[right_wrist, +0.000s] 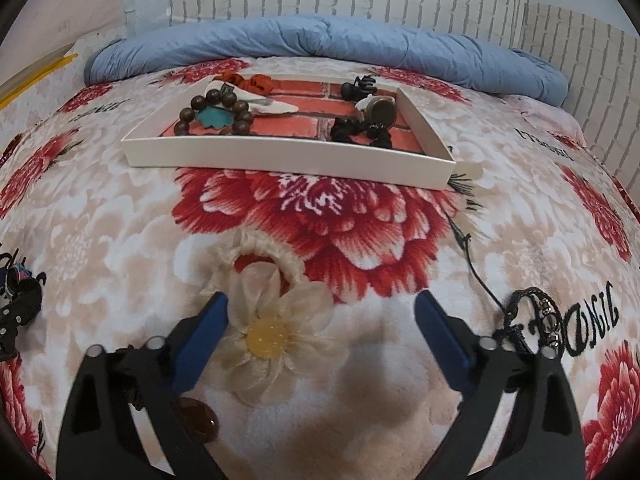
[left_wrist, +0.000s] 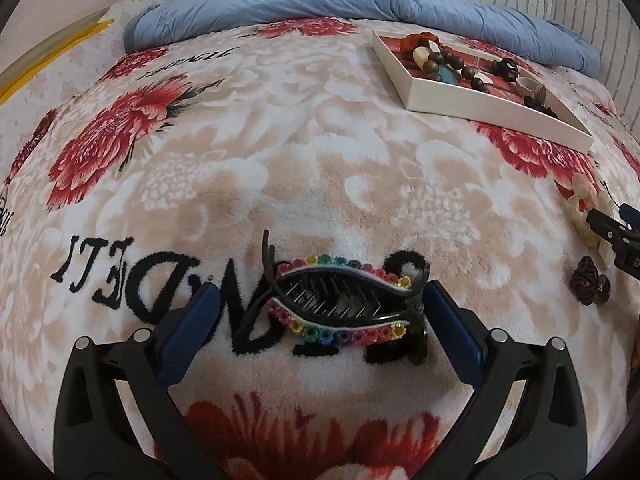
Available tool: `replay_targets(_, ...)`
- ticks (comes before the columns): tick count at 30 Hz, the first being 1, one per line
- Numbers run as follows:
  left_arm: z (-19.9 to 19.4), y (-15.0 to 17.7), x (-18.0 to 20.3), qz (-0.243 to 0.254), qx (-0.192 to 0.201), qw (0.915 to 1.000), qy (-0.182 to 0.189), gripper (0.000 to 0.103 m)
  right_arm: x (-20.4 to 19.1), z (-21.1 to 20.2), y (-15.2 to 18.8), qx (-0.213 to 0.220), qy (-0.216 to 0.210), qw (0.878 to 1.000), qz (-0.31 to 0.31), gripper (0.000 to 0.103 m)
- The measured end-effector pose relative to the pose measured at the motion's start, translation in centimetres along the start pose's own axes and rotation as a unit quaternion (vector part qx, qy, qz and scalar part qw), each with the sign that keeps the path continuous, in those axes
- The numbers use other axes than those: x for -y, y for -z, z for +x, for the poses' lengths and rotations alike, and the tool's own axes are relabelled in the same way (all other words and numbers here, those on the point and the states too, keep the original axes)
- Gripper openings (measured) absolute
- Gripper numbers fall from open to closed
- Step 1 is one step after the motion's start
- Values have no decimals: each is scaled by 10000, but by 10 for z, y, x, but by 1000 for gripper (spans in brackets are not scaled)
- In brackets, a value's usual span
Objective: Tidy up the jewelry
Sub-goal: 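Grasp the rainbow-beaded claw clip with the left tool while the right tool grasps the cream flower scrunchie, then carry the claw clip and flower scrunchie into the tray and open both tools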
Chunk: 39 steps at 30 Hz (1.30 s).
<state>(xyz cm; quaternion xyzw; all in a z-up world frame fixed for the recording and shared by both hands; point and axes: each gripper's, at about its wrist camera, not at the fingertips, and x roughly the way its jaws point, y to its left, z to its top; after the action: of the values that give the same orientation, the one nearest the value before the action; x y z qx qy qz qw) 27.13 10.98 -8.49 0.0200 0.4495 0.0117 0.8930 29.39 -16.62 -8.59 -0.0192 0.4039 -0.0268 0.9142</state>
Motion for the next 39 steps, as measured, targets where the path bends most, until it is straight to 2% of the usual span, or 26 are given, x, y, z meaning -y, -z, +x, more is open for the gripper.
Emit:
replay_targets(15, 3, -3, 7, 239, -17, 9997, 82, 84, -6, 5, 3, -172, -268, 9995, -92, 39)
replay_targets(18, 3, -3, 9, 291, -7, 9995, 94, 82, -8, 4, 3, -163, -297, 9993, -124, 34)
replay_targets(23, 2, -3, 9, 281, 12, 9995, 115, 80, -6, 3, 3, -88, -350, 9993, -57, 30)
replay_targets(30, -2, -2, 8, 274, 75, 9995, 119, 75, -6, -1, 4, 16, -326, 9994, -69, 30)
replay_targets(39, -5, -2, 5, 213, 136, 9995, 180, 75, -5, -6, 4, 106, -391, 9992, -40, 29)
